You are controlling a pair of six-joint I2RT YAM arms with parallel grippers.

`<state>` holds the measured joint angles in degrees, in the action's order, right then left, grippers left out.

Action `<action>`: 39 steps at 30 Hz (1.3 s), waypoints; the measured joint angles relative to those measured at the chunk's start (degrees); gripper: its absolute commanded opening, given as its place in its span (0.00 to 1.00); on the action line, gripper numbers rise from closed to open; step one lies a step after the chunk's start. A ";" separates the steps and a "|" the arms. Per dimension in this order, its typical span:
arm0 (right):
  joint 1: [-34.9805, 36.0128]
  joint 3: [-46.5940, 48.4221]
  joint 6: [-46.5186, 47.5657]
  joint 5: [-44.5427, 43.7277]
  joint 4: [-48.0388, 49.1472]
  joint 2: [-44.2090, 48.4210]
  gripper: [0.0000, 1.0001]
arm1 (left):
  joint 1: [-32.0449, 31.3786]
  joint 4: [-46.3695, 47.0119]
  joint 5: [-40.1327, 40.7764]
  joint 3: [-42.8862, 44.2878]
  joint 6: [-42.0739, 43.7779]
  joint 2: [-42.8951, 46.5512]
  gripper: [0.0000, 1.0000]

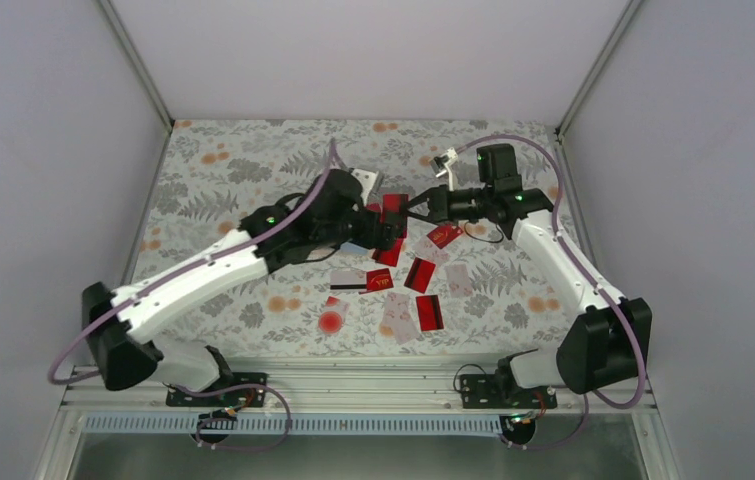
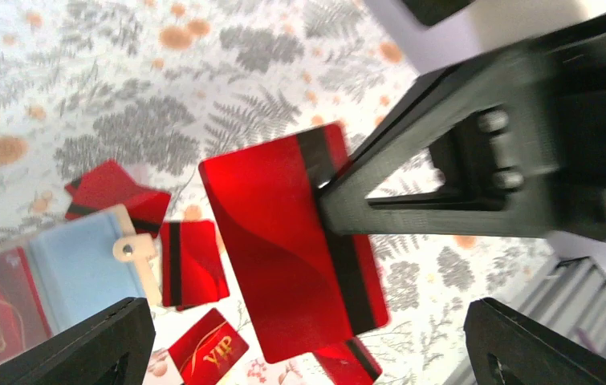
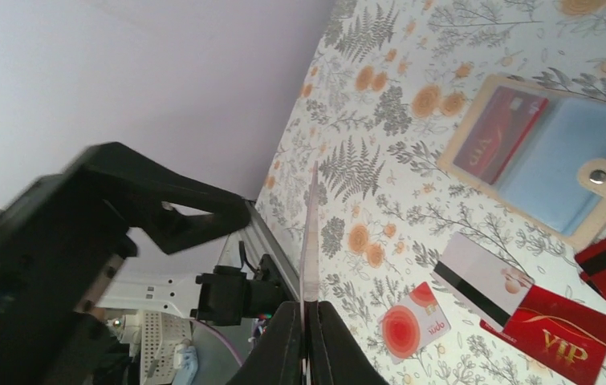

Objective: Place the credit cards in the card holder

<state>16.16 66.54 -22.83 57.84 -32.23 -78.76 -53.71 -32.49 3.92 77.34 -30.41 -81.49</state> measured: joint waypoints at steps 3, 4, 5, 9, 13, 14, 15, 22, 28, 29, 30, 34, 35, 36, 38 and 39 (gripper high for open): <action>0.13 0.02 -0.04 1.95 1.03 0.00 0.04 | 1.66 0.17 -2.62 -0.44 2.21 4.98 0.95; 0.17 0.11 -0.02 2.67 1.57 0.00 0.04 | 3.02 0.61 -4.50 -1.03 2.93 7.04 0.94; 0.22 0.33 0.04 3.56 2.05 -0.02 0.04 | 5.07 1.14 -6.78 -1.81 3.56 9.20 0.93; 0.55 3.41 0.33 7.06 3.52 -1.38 0.04 | 16.94 4.96 -18.86 -4.94 5.55 16.17 0.81; 1.33 9.07 -1.22 10.73 6.16 -4.35 0.04 | 27.98 12.74 -34.75 -9.11 4.59 18.71 0.69; 1.57 11.04 -1.86 11.52 6.69 -5.22 0.04 | 30.32 15.52 -39.21 -10.47 3.56 18.78 0.67; 1.81 12.85 -2.32 12.11 7.10 -5.92 0.04 | 31.95 17.79 -42.66 -11.39 2.47 18.56 0.65; 4.22 26.08 -5.92 14.91 9.16 -9.84 0.04 | 35.60 30.84 -61.77 -10.14 -2.86 13.20 0.52; 5.97 34.60 -6.71 16.61 9.20 -13.49 0.04 | 35.60 34.12 -68.19 -3.65 -4.68 9.53 0.47; 6.12 35.82 -6.73 17.00 9.18 -14.01 0.04 | 35.60 34.49 -68.81 -2.45 -5.07 9.14 0.44; 6.27 36.65 -6.73 17.22 9.07 -14.38 0.04 | 35.60 34.97 -69.20 -1.73 -5.66 8.90 0.42; 6.88 39.47 -6.75 17.59 8.79 -15.39 0.04 | 35.60 36.41 -70.60 1.05 -6.71 7.89 0.40; 7.04 39.93 -6.78 17.57 8.83 -15.47 0.04 | 35.60 36.33 -70.64 1.73 -6.69 7.58 0.40; 7.15 40.37 -6.84 17.59 8.83 -15.50 0.04 | 35.60 36.30 -70.66 2.14 -6.71 7.32 0.40; 7.34 41.13 -7.04 17.53 8.85 -15.54 0.04 | 35.60 36.13 -70.79 2.75 -6.73 6.93 0.40; 7.41 41.51 -7.15 17.44 8.85 -15.58 0.04 | 35.60 35.74 -70.79 3.02 -6.71 6.78 0.44</action>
<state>23.57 108.05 -29.98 75.29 -23.38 -94.35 -18.11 3.25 -66.87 80.36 -37.12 -74.72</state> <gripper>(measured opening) 0.039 0.400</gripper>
